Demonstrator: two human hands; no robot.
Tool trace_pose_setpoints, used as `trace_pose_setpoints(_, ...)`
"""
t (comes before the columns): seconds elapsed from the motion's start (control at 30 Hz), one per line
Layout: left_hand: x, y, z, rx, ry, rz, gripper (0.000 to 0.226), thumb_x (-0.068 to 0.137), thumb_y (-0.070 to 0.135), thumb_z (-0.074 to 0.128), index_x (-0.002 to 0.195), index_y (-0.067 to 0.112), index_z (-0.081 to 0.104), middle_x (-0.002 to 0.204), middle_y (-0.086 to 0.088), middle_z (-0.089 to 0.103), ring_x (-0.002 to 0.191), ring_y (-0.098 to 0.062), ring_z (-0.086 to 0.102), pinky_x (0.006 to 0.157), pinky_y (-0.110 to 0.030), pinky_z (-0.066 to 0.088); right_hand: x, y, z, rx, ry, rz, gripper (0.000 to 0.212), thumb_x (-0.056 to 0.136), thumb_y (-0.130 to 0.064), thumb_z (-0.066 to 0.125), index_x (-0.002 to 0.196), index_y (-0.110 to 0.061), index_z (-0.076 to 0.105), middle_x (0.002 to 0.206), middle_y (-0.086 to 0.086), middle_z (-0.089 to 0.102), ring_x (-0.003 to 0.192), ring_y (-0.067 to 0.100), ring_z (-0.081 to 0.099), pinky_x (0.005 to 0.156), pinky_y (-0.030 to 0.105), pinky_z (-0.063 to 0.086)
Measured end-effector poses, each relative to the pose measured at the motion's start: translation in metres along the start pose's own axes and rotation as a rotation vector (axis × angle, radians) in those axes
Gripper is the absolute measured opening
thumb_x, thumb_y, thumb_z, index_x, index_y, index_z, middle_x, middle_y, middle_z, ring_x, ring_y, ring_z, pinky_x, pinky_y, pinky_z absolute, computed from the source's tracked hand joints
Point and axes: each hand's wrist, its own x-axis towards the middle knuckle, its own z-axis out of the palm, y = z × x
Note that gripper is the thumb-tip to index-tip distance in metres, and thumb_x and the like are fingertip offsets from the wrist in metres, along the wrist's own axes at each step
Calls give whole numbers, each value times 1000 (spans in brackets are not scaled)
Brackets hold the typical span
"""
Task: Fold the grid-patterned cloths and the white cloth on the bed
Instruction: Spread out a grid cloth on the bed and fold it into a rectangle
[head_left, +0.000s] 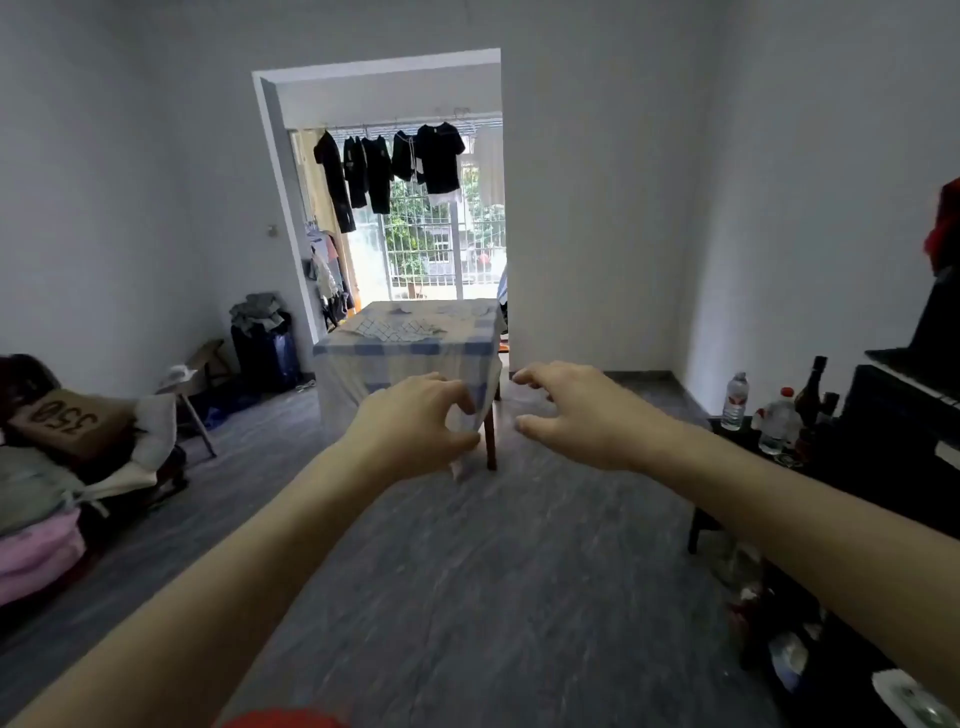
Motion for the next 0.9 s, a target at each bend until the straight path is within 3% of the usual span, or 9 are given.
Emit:
trace_pose_setpoints(0.13, 34, -47, 3, 52, -8, -32, 33, 86, 53, 57, 114, 35, 58, 116, 10, 57, 103, -10, 53, 68, -29, 36, 65, -15, 25, 6, -17, 4, 53, 88, -44, 60, 137, -27, 45, 139, -2, 49, 119, 14, 50, 94, 37, 49)
trace_pose_setpoints(0.4, 106, -121, 17, 62, 21, 21, 34, 88, 56, 52, 110, 32, 62, 113, 10, 61, 98, -10, 56, 74, -31, 50, 169, -16, 61, -17, 5, 6, 52, 88, -44, 60, 135, -27, 46, 136, -2, 49, 118, 15, 51, 97, 37, 49)
trace_pose_setpoints(0.57, 138, -142, 27, 42, 57, 30, 35, 91, 58, 46, 109, 33, 63, 114, 11, 60, 100, -9, 55, 60, -26, 34, 213, -4, 67, -18, 4, 21, 49, 86, -43, 59, 131, -26, 48, 132, 0, 50, 116, 15, 52, 96, 42, 50)
trace_pose_setpoints(0.7, 160, -164, 43, 44, 20, 9, 32, 90, 56, 48, 108, 34, 62, 112, 12, 60, 98, -7, 54, 60, -26, 32, 242, 7, 81, -13, -10, 26, 49, 87, -43, 59, 132, -27, 47, 133, -1, 49, 115, 15, 52, 95, 40, 50)
trace_pose_setpoints(0.9, 212, -184, 66, 39, -13, -30, 29, 90, 53, 51, 109, 33, 61, 112, 10, 60, 96, -9, 55, 68, -30, 47, 291, 37, 98, 6, -35, 23, 50, 88, -42, 60, 134, -27, 46, 139, 0, 47, 118, 17, 51, 96, 39, 49)
